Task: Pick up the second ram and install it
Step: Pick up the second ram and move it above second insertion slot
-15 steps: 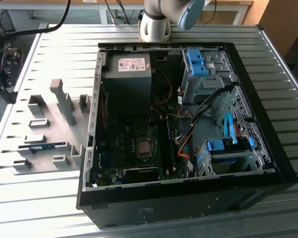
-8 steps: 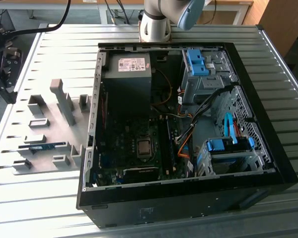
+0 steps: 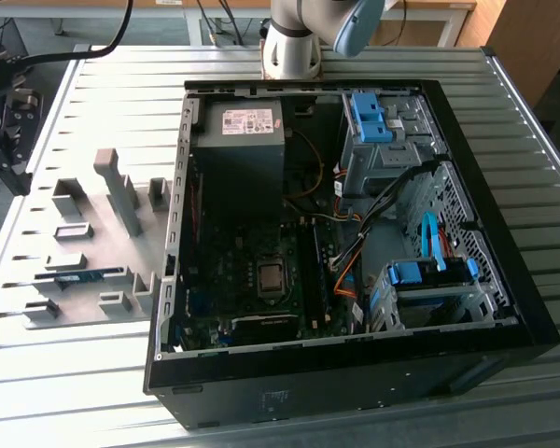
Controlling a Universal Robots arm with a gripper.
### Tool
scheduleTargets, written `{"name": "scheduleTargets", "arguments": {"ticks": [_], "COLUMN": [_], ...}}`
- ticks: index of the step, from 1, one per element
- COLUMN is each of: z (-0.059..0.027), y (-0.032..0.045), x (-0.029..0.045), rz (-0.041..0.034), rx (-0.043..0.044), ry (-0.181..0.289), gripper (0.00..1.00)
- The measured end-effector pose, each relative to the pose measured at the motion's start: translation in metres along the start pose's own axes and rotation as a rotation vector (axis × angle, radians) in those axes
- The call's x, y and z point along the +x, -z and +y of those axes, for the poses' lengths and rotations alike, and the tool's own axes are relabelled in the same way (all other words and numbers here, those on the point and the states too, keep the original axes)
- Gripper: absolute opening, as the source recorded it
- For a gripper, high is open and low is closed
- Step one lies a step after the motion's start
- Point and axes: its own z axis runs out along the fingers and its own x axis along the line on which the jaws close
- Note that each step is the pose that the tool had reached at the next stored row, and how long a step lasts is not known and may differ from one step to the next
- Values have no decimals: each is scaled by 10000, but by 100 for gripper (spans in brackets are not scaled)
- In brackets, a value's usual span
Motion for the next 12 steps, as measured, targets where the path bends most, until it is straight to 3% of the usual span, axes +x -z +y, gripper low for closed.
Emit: {"name": "scheduleTargets", "arguments": {"ticks": [12], "z": [0], "y": [0], "x": [0], "rz": [18], "rx": [3], "ry": [473], "gripper": [11]}}
